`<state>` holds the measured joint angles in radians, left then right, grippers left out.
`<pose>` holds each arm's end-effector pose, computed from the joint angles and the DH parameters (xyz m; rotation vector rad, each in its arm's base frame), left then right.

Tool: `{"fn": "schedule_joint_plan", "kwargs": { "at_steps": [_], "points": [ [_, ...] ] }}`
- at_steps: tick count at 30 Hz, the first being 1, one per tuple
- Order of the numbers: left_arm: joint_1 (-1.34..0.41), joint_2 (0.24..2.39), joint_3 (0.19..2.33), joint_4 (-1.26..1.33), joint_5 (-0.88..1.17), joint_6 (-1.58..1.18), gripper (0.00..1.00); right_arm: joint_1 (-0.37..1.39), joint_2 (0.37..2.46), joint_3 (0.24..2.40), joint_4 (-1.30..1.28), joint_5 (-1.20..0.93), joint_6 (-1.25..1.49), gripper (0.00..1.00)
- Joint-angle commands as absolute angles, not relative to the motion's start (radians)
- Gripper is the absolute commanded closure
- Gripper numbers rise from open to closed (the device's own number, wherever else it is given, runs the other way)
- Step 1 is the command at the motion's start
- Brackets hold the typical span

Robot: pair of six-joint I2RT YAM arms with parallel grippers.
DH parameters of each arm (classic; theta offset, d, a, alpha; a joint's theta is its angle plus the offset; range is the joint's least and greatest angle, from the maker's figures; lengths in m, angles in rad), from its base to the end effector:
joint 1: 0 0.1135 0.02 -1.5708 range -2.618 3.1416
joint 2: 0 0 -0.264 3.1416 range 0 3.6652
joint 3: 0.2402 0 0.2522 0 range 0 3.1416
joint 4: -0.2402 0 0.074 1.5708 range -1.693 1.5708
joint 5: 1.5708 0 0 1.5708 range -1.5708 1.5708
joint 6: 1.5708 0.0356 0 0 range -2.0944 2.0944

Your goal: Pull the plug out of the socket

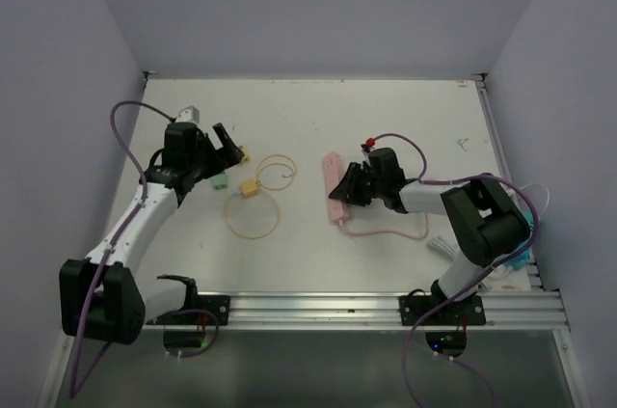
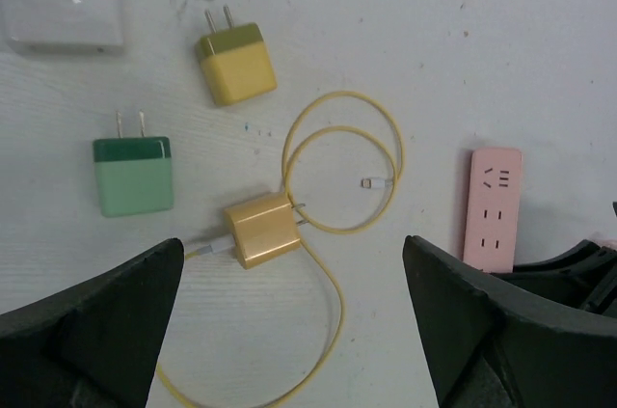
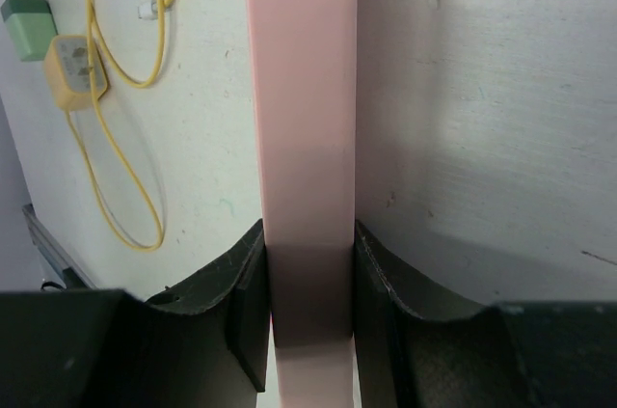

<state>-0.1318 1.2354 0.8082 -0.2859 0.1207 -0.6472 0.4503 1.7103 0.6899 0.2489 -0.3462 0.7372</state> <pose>0.2608 -0.0389 0.2444 -0.5331 2.2760 -0.5363 0.2766 0.1471 0.1226 0.1745 2.4987 0.9523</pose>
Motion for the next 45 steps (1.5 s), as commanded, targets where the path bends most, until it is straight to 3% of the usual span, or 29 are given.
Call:
{"fn": "schedule_joint_plan", "kwargs": {
  "at_steps": [1,10,16,17,19,23,27,34,45],
  "points": [
    [-0.129,1.128,0.888,-0.420,-0.058,-0.531,0.01,0.433,1.761,0.612,-0.169,-0.111,0.663,1.00],
    [-0.129,0.859,0.868,-0.514,-0.211,-0.394,0.00,0.457,1.625,0.675,-0.342,0.093,0.678,0.94],
    [-0.129,0.685,0.779,-0.488,-0.270,-0.384,0.00,0.457,1.556,0.758,-0.439,0.208,0.664,0.60],
    [-0.129,0.667,0.764,-0.477,-0.276,-0.383,0.00,0.459,1.540,0.770,-0.465,0.230,0.661,0.48],
    [-0.129,0.632,0.726,-0.453,-0.290,-0.382,0.00,0.457,1.525,0.813,-0.491,0.245,0.652,0.35],
    [-0.130,0.598,0.678,-0.431,-0.299,-0.383,0.00,0.457,1.471,0.867,-0.572,0.296,0.638,0.19],
    [-0.144,0.580,0.655,-0.419,-0.305,-0.379,0.01,0.457,1.349,0.914,-0.650,0.412,0.643,0.16],
    [-0.164,0.595,0.653,-0.394,-0.316,-0.368,0.00,0.387,1.236,0.945,-0.764,0.699,0.666,0.01],
    [-0.189,0.581,0.649,-0.388,-0.325,-0.365,0.00,0.132,1.380,0.899,-0.604,0.402,0.610,0.04]
  ]
}}
